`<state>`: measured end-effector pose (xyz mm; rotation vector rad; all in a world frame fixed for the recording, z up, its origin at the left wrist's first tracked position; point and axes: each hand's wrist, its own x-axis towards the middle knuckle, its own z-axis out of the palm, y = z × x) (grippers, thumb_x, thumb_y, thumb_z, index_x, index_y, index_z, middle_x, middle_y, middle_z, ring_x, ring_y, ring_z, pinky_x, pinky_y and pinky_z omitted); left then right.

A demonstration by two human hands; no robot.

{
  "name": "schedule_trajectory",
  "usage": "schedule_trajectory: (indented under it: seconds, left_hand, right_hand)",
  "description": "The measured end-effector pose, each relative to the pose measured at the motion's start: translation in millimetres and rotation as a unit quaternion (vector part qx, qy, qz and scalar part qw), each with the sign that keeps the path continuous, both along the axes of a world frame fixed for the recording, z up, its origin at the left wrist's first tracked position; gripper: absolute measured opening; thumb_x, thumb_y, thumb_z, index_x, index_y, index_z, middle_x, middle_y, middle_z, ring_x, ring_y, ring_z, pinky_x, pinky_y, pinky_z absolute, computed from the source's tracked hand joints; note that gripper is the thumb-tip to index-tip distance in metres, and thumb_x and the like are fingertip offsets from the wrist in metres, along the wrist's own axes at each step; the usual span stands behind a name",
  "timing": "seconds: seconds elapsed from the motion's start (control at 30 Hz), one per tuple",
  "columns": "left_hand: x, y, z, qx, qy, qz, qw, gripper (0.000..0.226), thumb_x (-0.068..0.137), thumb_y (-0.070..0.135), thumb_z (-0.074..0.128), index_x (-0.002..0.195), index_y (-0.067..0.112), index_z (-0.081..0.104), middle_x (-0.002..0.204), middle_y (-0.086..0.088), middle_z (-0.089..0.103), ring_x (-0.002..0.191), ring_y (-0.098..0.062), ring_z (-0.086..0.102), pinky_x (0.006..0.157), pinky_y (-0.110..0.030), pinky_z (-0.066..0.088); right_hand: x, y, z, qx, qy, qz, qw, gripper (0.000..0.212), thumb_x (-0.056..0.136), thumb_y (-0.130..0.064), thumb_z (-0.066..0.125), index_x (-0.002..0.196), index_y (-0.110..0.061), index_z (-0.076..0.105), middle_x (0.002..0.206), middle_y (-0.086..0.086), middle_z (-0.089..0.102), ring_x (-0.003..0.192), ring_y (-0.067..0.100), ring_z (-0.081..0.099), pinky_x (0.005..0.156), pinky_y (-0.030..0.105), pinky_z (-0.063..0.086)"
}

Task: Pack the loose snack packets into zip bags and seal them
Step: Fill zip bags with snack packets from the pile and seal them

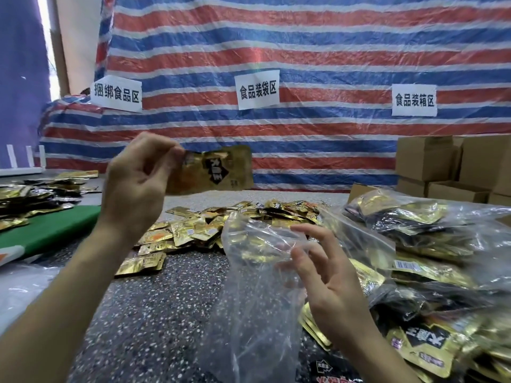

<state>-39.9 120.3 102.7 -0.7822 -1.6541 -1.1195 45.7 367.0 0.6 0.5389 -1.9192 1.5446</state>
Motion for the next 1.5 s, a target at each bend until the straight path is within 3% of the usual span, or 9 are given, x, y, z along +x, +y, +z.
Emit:
schedule_trajectory:
  seconds: [0.23,0.43,0.63,0.8,1.0,1.1,1.23,1.4,1.5]
  left_hand:
    - [12,20,32,-0.349,0.061,0.004,0.935,0.013,0.092,0.010,0.062,0.095,0.003,0.072,0.096,-0.003,0.060,0.087,-0.025,0.059,0.069,-0.047,0.055]
    - [16,28,38,-0.466,-0.058,-0.064,0.880,0.010,0.094,0.014,0.062,0.090,0.016,0.071,0.092,0.013,0.057,0.087,-0.006,0.057,0.072,-0.023,0.050]
    - [24,24,50,-0.447,-0.145,-0.095,0.878,0.010,0.091,0.020,0.064,0.086,0.024,0.072,0.090,0.019,0.059,0.089,-0.004,0.059,0.072,-0.018,0.049]
    - [28,47,36,-0.514,-0.219,-0.086,0.825,0.007,0.089,0.034,0.067,0.085,0.032,0.073,0.088,0.016,0.065,0.085,0.000,0.061,0.072,-0.024,0.055]
    - [22,48,-7,-0.277,-0.275,-0.067,0.918,0.058,0.072,0.064,0.065,0.120,0.032,0.059,0.109,0.017,0.059,0.098,0.003,0.058,0.078,-0.019,0.053]
    - [16,30,-25,-0.239,-0.442,-0.133,0.854,0.057,0.072,0.067,0.059,0.101,0.020,0.072,0.097,0.000,0.074,0.090,-0.015,0.071,0.076,-0.035,0.062]
    - [15,15,-38,-0.245,-0.503,-0.264,0.786,0.019,0.080,0.039,0.074,0.083,0.021,0.076,0.098,-0.007,0.075,0.093,-0.026,0.072,0.068,-0.029,0.060]
    - [17,22,-51,-0.265,-0.599,-0.271,0.705,0.034,0.080,0.025,0.076,0.104,0.002,0.070,0.102,-0.011,0.075,0.088,-0.025,0.071,0.071,-0.026,0.059]
    - [20,25,-53,-0.228,-0.616,-0.278,0.700,0.024,0.082,0.015,0.075,0.098,-0.002,0.070,0.096,-0.015,0.074,0.080,-0.021,0.071,0.066,-0.024,0.057]
  right_hand:
    - [1,-5,-1,0.018,0.003,0.014,1.000,0.023,0.097,-0.032,0.055,0.118,-0.040,0.057,0.104,-0.005,0.073,0.093,0.019,0.073,0.077,0.038,0.062]
    - [2,-9,-4,0.011,0.008,-0.026,1.000,0.017,0.100,-0.038,0.054,0.115,-0.041,0.061,0.092,0.002,0.071,0.080,0.026,0.069,0.065,0.057,0.057]
    - [4,-10,4,-0.052,0.007,-0.029,0.998,0.012,0.093,-0.037,0.058,0.101,-0.039,0.066,0.092,0.002,0.072,0.084,0.022,0.070,0.068,0.043,0.058]
    - [6,-13,5,-0.066,-0.040,0.088,0.993,0.012,0.089,-0.023,0.068,0.100,-0.027,0.071,0.098,0.003,0.076,0.086,0.014,0.073,0.065,0.025,0.058]
    - [1,-9,5,-0.158,-0.061,0.019,0.985,0.008,0.074,-0.028,0.071,0.082,-0.030,0.073,0.091,0.009,0.076,0.075,0.023,0.068,0.059,0.034,0.058]
    - [1,-5,8,-0.180,-0.056,0.000,0.982,0.007,0.073,-0.030,0.070,0.079,-0.033,0.073,0.088,0.007,0.077,0.073,0.020,0.071,0.059,0.036,0.059]
    - [0,-7,5,-0.183,-0.068,0.000,0.981,0.008,0.076,-0.026,0.069,0.082,-0.031,0.073,0.090,0.006,0.078,0.070,0.014,0.074,0.055,0.023,0.056]
    - [-1,-6,3,-0.228,-0.104,0.028,0.968,0.029,0.079,-0.028,0.065,0.108,-0.022,0.064,0.094,0.011,0.078,0.076,0.030,0.076,0.056,0.038,0.061]
    - [-3,-6,2,-0.219,-0.124,0.017,0.968,0.036,0.079,-0.032,0.064,0.112,-0.018,0.062,0.093,0.010,0.078,0.077,0.030,0.077,0.059,0.042,0.061]
